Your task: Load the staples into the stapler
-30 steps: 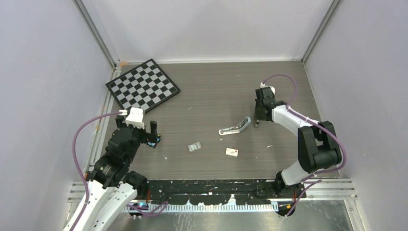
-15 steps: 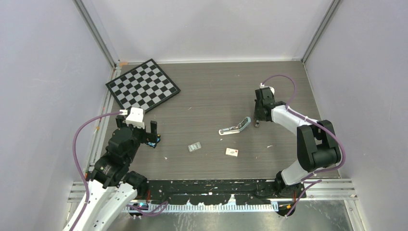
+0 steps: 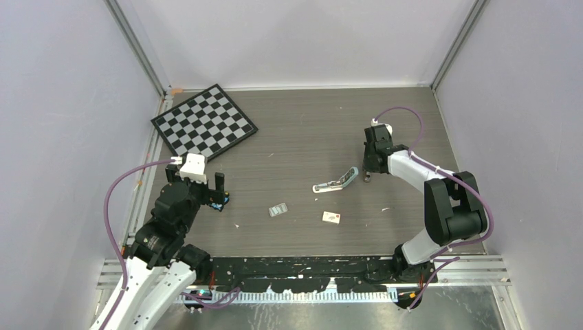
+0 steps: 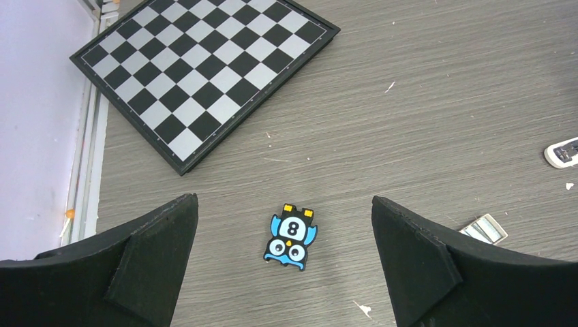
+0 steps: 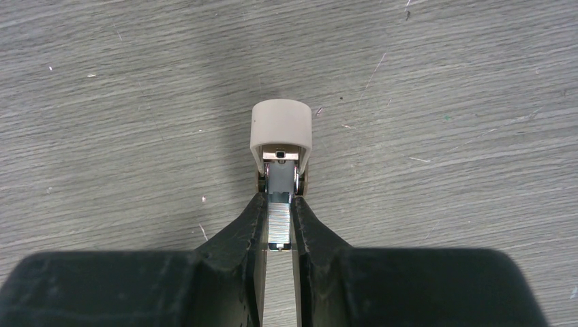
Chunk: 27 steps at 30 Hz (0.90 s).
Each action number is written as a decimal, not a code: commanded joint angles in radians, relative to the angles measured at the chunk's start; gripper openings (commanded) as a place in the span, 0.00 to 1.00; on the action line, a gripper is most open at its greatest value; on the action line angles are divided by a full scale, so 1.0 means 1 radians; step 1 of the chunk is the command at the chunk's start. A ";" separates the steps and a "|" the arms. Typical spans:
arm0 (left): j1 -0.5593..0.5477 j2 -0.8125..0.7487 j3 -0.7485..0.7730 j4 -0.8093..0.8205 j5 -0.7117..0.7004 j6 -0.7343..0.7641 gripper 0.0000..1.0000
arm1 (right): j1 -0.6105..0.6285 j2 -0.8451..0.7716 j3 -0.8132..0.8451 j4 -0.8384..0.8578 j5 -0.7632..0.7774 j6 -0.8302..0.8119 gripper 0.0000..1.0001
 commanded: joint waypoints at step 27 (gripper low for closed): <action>-0.003 0.007 0.002 0.046 0.006 -0.006 1.00 | -0.004 -0.012 -0.006 0.047 0.019 -0.011 0.20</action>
